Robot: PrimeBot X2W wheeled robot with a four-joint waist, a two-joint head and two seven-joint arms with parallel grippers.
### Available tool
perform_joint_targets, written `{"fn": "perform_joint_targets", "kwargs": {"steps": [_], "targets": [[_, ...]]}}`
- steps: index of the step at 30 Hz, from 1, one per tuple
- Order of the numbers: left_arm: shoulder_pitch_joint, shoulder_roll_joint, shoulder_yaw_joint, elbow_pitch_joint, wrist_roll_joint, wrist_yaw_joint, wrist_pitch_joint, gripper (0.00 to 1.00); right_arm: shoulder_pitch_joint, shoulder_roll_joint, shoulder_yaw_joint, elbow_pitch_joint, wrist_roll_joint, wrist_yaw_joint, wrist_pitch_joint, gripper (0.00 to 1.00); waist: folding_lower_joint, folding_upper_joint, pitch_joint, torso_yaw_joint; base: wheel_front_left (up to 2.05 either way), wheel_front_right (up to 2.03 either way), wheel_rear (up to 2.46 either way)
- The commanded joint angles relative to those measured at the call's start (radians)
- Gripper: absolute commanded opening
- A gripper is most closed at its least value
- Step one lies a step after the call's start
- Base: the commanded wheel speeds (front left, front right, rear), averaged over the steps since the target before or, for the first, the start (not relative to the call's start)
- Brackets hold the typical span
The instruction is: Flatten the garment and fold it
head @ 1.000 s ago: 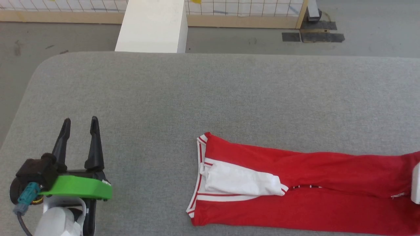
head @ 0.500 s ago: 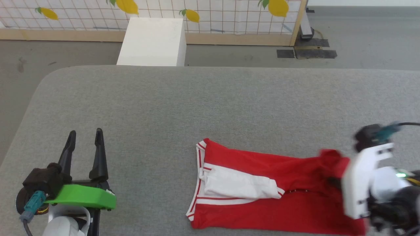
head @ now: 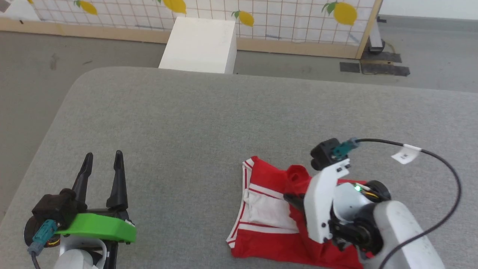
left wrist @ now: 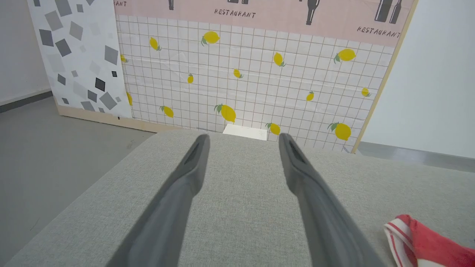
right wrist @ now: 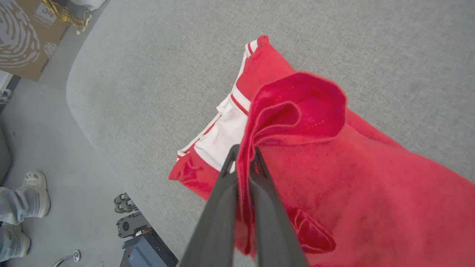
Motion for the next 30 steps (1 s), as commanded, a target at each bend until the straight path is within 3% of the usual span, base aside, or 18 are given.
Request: {"fn": "perform_joint_targets", "kwargs": {"steps": [1,9,10,11,16,23,26,30], "targets": [[0.003,-0.006,0.000,0.001,-0.004,-0.002,-0.005,1.00,-0.027,0.002,0.010,0.036,0.007,-0.002,-0.031,0.00,0.0000,0.0000,0.015,0.012,0.00,0.00,0.00],[-0.016,-0.016,-0.011,0.010,-0.004,-0.009,-0.005,1.00,-0.076,0.004,0.074,0.301,0.060,-0.002,-0.211,0.00,0.0000,0.0000,0.038,0.037,0.00,0.00,0.00],[-0.018,-0.017,-0.012,0.011,-0.004,-0.009,-0.005,1.00,-0.082,0.004,0.086,0.325,0.059,-0.002,-0.224,0.26,0.0000,0.0000,0.039,0.039,0.00,0.00,0.00],[-0.020,-0.019,-0.013,0.013,-0.005,-0.010,-0.005,1.00,-0.090,0.004,0.103,0.348,0.064,-0.002,-0.239,1.00,0.0000,0.0000,0.040,0.040,0.00,0.00,0.00],[-0.018,-0.020,-0.006,0.020,-0.006,-0.012,-0.005,1.00,-0.139,0.004,0.211,0.356,0.164,-0.002,-0.289,1.00,0.0000,0.0000,0.033,0.030,0.00,0.00,0.00],[-0.006,-0.023,-0.003,0.013,0.001,-0.009,-0.005,1.00,-0.222,0.004,0.334,0.244,0.309,-0.002,-0.378,1.00,0.0000,0.0000,0.005,-0.006,0.00,0.00,0.00],[-0.002,-0.021,0.004,0.007,0.002,-0.007,-0.005,1.00,-0.243,0.004,0.319,0.210,0.280,-0.002,-0.411,1.00,0.0000,0.0000,-0.005,-0.029,0.00,0.00,0.00],[0.008,-0.021,0.012,-0.006,0.007,-0.001,-0.005,1.00,-0.229,0.003,0.205,0.181,0.101,-0.002,-0.427,1.00,0.0000,0.0000,-0.016,-0.065,0.00,0.00,0.00]]}}
